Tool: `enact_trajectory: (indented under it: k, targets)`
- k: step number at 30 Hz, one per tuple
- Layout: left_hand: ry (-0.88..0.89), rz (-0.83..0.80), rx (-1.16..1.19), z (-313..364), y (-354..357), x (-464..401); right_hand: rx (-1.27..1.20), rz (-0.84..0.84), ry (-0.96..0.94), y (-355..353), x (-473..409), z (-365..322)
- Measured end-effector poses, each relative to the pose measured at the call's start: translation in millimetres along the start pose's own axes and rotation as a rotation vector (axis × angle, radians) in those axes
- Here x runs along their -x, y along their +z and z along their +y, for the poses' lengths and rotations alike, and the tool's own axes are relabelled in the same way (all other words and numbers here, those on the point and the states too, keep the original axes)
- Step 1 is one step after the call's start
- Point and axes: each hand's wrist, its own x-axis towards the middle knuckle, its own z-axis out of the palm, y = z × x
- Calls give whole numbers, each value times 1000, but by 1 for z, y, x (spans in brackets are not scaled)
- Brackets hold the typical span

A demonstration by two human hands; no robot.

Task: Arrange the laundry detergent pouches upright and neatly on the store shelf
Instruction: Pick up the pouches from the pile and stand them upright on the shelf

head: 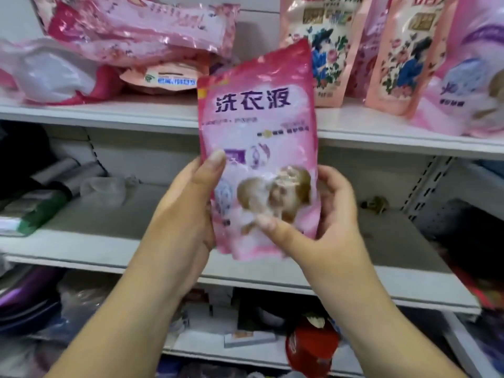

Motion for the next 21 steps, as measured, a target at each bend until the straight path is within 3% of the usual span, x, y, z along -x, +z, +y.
enact_trajectory:
  k: [3, 6, 11, 17, 21]
  targets:
    - [-15, 83, -228, -14, -7, -6, -183, -59, 200, -3, 1, 12]
    - [18, 100, -337, -32, -2, 3, -178, -19, 196, -5, 1, 24]
    - [277, 122, -398, -16, 13, -2, -119, 88, -26, -8, -7, 1]
    - [555, -22, -441, 57, 65, -49, 0, 67, -357, -15, -66, -76]
    - [663, -26, -366, 105, 104, -96, -66, 102, -531, -13, -115, -132]
